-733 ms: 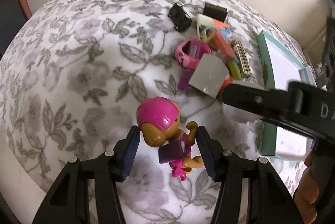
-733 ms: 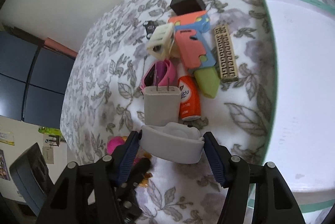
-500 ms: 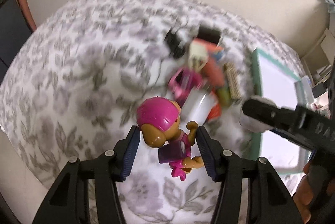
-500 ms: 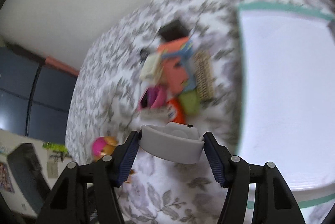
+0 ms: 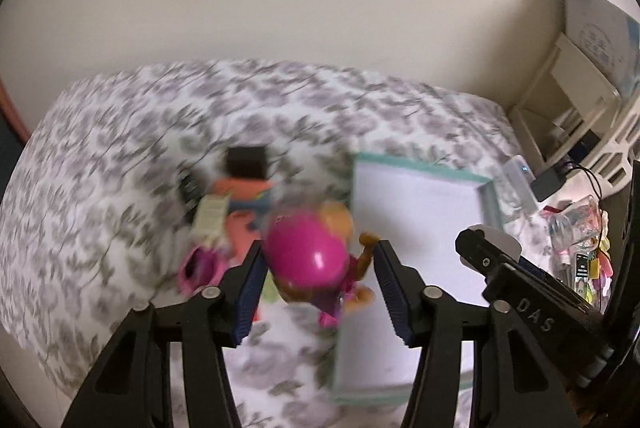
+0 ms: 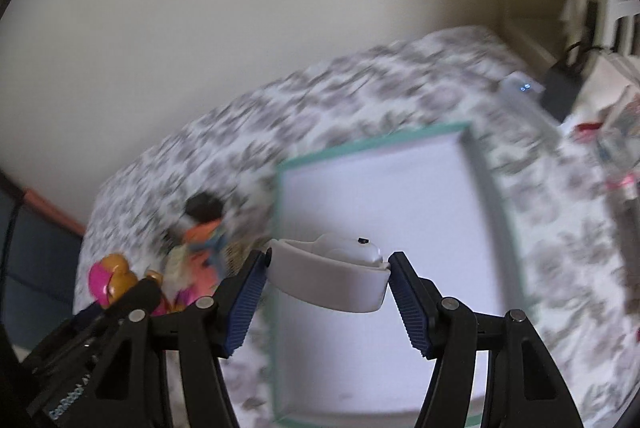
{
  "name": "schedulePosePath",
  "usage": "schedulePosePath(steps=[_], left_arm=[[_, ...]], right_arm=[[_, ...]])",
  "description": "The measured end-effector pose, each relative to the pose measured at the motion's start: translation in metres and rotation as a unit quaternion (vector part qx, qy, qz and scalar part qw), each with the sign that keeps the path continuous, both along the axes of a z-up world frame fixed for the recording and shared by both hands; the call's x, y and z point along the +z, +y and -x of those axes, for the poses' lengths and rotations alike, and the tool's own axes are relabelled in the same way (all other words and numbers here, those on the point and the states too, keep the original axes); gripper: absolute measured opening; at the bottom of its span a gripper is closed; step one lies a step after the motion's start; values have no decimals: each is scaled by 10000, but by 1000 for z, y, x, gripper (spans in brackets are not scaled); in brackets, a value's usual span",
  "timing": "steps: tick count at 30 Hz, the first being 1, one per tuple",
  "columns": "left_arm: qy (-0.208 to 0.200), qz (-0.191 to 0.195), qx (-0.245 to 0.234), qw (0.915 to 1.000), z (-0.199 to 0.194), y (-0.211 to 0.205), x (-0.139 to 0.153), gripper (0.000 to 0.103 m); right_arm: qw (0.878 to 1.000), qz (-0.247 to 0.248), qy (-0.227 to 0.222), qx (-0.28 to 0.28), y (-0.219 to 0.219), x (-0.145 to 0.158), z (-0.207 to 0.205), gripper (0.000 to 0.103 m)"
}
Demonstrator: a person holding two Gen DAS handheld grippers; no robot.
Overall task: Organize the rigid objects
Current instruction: 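Carry both items into the white tray and open both tools to release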
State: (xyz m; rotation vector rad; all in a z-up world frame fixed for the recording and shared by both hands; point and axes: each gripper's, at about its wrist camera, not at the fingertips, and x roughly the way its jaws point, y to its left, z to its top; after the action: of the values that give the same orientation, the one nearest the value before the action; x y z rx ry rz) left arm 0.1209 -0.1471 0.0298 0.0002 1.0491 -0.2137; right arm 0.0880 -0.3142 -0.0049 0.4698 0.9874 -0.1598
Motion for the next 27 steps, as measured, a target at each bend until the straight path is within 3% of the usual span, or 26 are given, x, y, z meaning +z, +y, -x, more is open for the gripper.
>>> schedulePosePath(steps=[5,9,19,27], left_arm=[[-40,8,-308,9995,-17,-37,-1,54],[99,-126,-404,9991,-30,-57,-20,53],[443,-211,-294,9984,-41,-68,-60,53],[579,-359,-178,9975,-40,-65,-78,53]], right_arm=[[9994,315,101,-130,-28,-1,-11,66],[9989,364,270,-146,-42,-16,-18,66],[9961,244,842,-81,-47,-73,-22,66],[9937,361,1056,-48,-45,-89,-20,67]])
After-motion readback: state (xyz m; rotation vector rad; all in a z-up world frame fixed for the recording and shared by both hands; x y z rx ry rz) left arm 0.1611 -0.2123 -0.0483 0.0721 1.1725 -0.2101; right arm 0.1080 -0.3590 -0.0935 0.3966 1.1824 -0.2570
